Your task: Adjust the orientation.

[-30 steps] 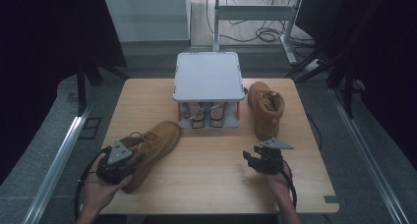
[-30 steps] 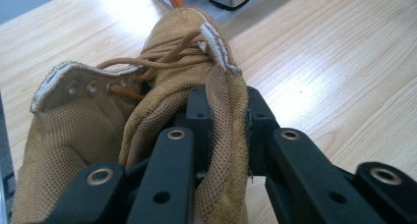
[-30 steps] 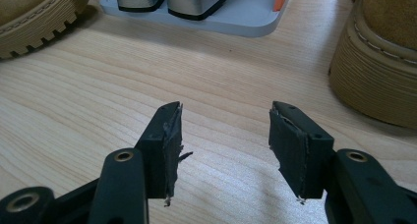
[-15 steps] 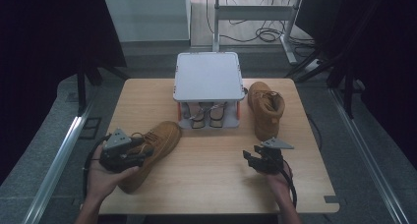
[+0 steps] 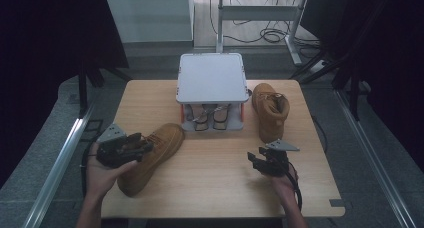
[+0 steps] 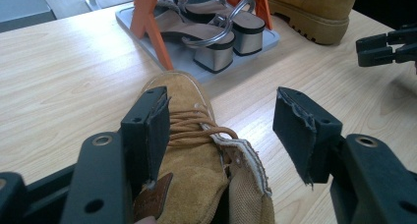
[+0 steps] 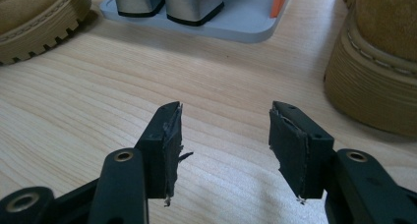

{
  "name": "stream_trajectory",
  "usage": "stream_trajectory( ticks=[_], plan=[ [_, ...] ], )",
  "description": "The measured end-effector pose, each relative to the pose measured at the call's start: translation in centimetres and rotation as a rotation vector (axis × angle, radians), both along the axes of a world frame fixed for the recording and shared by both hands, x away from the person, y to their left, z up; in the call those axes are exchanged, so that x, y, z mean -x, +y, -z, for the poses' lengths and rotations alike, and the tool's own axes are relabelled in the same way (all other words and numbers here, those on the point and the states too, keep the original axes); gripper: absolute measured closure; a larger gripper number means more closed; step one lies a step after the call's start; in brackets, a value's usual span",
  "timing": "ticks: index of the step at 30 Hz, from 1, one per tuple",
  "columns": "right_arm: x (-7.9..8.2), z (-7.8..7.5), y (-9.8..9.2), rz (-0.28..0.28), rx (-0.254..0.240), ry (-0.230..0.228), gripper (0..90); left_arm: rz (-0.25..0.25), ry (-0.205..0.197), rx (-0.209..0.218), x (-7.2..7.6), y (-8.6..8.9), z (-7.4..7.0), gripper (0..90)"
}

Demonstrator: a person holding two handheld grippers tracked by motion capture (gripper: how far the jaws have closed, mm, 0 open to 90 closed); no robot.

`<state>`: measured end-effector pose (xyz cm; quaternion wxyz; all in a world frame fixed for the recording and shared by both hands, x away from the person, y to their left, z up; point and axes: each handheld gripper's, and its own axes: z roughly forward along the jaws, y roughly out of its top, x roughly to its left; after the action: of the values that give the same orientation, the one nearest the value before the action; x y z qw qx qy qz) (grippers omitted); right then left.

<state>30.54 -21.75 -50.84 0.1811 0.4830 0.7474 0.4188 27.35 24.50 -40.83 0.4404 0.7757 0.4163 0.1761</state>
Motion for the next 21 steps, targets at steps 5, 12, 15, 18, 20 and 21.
stream_trajectory(
  ticks=[5, 12, 15, 18, 20, 21],
  plan=[
    [-0.1, -0.4, -0.1, -0.011, 0.006, -0.033, 60.8, 0.002, 0.013, 0.005, -0.6, -0.1, 0.1, 39.2],
    [-1.4, -1.0, 0.2, 0.015, 0.035, -0.080, 83.2, 0.028, 0.031, -0.017, -1.7, -0.7, -0.3, 37.5],
    [-2.4, -1.1, 0.5, 0.022, 0.053, -0.095, 86.8, 0.043, 0.031, -0.014, -1.7, -0.7, -0.2, 37.4],
    [-3.8, -1.0, 0.6, 0.045, 0.074, -0.103, 88.6, 0.044, 0.036, -0.005, -1.6, -0.6, -0.1, 37.4],
    [-4.9, -1.0, 0.5, 0.078, 0.082, -0.105, 89.5, 0.047, 0.035, 0.002, -1.5, -0.5, -0.1, 37.4],
    [-5.1, -1.0, 0.4, 0.082, 0.082, -0.105, 89.6, 0.047, 0.030, 0.005, -1.4, -0.4, -0.2, 37.4]
  ],
)
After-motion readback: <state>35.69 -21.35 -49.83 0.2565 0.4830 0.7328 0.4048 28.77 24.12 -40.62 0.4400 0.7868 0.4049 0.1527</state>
